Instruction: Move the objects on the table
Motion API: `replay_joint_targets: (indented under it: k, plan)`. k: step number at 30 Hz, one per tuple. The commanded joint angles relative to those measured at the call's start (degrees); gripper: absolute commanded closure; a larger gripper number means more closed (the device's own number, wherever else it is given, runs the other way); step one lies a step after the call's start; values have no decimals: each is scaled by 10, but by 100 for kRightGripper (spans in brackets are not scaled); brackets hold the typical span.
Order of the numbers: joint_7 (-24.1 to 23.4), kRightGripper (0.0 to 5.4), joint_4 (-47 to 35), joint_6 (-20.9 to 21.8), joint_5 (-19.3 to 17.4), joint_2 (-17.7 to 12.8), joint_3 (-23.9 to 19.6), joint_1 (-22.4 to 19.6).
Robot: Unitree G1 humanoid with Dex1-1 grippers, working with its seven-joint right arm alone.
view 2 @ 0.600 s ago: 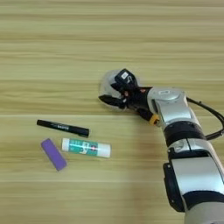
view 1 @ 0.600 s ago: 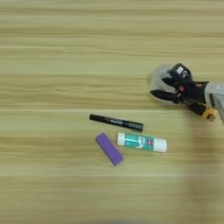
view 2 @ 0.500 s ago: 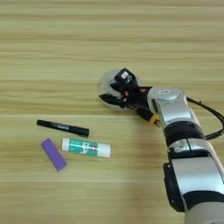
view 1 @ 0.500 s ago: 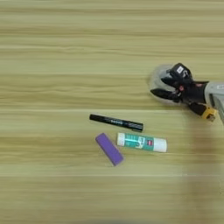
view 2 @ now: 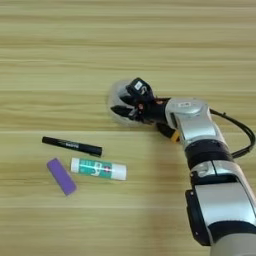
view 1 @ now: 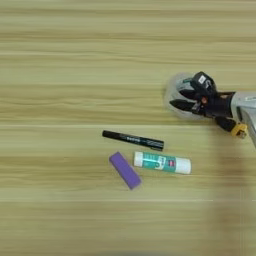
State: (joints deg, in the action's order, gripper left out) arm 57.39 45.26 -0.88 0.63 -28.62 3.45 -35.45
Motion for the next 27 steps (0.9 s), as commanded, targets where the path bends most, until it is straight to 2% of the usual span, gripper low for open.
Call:
replay_joint_targets:
  k: [1,9,21,27]
  plan:
    - [1,386,-81,-7,-12,-4,1,-12]
    - [25,387,-267,-58,-17,11,33,57]
    - [28,387,-362,-95,-17,28,64,85]
    - [26,387,-373,-104,-17,28,64,87]
